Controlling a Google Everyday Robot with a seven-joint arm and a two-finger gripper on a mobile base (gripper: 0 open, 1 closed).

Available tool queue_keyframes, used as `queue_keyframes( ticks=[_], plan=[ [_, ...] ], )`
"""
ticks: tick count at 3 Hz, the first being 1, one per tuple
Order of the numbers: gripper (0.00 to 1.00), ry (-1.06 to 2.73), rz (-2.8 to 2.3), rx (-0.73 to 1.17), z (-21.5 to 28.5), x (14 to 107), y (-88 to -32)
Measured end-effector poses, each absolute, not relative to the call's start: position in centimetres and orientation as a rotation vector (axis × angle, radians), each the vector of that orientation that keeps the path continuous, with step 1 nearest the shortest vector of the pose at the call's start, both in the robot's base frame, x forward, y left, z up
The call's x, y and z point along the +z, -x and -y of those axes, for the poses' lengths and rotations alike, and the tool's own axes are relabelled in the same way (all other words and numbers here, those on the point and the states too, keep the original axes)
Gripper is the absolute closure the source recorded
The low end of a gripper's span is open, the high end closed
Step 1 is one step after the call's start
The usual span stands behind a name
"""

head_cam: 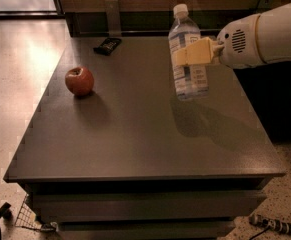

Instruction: Place blue plastic bottle upright

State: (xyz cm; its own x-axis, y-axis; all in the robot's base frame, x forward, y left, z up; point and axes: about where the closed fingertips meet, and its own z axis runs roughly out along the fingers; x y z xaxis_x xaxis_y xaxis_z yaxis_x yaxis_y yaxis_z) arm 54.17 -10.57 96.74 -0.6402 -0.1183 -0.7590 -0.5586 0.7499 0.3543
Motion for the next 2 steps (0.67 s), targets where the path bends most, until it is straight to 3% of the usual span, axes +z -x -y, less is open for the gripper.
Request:
queue_keyframes(
  ticks=[1, 2],
  plan=[
    [1.00, 0.535, -2.030, 0.894, 10.52, 97.46, -53.89],
    [1.00, 0.678, -1.853, 0.915, 10.68, 97.43, -53.03]
  ],
)
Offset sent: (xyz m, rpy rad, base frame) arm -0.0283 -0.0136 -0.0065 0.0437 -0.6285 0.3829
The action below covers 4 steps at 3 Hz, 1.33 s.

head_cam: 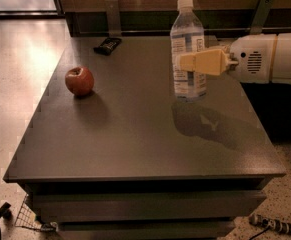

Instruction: Place blue plastic bottle upright

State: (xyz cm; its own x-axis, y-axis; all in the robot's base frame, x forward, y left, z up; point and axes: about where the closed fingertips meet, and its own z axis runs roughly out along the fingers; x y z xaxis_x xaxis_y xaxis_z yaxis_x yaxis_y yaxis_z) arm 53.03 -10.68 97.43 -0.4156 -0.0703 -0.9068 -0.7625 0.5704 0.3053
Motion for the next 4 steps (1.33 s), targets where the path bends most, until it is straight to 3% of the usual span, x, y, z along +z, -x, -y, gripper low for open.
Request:
queue_keyframes(
  ticks=[4],
  plan=[
    [1.00, 0.975, -1.407, 0.784, 9.0, 91.7, -50.1]
  ],
)
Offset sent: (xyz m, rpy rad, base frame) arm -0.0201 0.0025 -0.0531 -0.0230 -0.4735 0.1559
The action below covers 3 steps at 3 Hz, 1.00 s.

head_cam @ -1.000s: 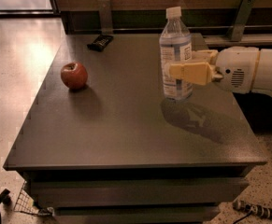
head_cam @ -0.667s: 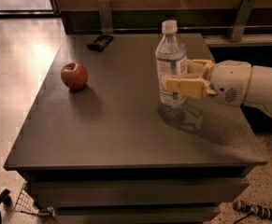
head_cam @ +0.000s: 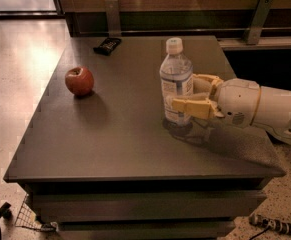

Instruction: Place blue plastic bottle upright

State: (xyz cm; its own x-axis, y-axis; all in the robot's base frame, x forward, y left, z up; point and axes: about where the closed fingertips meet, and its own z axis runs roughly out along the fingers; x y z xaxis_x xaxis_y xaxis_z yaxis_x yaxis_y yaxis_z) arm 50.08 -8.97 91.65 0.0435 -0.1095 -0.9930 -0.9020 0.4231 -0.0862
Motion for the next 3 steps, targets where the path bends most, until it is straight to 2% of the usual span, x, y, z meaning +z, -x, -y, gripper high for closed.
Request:
queue_keyframes(
  ticks=[3],
  plan=[
    [1.00, 0.956, -1.400, 0.877, 7.6, 88.0, -49.1]
  ],
)
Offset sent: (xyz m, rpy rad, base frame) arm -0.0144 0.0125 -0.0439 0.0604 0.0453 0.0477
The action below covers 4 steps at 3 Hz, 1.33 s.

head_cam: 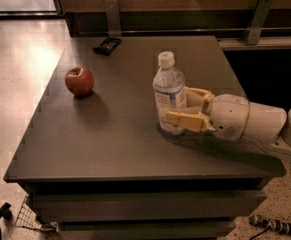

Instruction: Place blue plastic bottle upright

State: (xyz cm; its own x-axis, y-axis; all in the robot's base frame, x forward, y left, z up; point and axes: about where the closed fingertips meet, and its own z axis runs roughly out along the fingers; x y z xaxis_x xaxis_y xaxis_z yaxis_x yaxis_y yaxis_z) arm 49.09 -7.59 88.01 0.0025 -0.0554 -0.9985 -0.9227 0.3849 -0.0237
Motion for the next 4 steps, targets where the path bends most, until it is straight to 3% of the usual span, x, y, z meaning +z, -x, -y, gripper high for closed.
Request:
queue_keyframes(
  ticks=[1, 4],
  plan=[
    [1.00, 0.956, -1.400, 0.877, 7.59, 88.17, -49.09],
    [0.30, 0.958, -1.399, 0.879, 7.47, 88.22, -49.07]
  ],
)
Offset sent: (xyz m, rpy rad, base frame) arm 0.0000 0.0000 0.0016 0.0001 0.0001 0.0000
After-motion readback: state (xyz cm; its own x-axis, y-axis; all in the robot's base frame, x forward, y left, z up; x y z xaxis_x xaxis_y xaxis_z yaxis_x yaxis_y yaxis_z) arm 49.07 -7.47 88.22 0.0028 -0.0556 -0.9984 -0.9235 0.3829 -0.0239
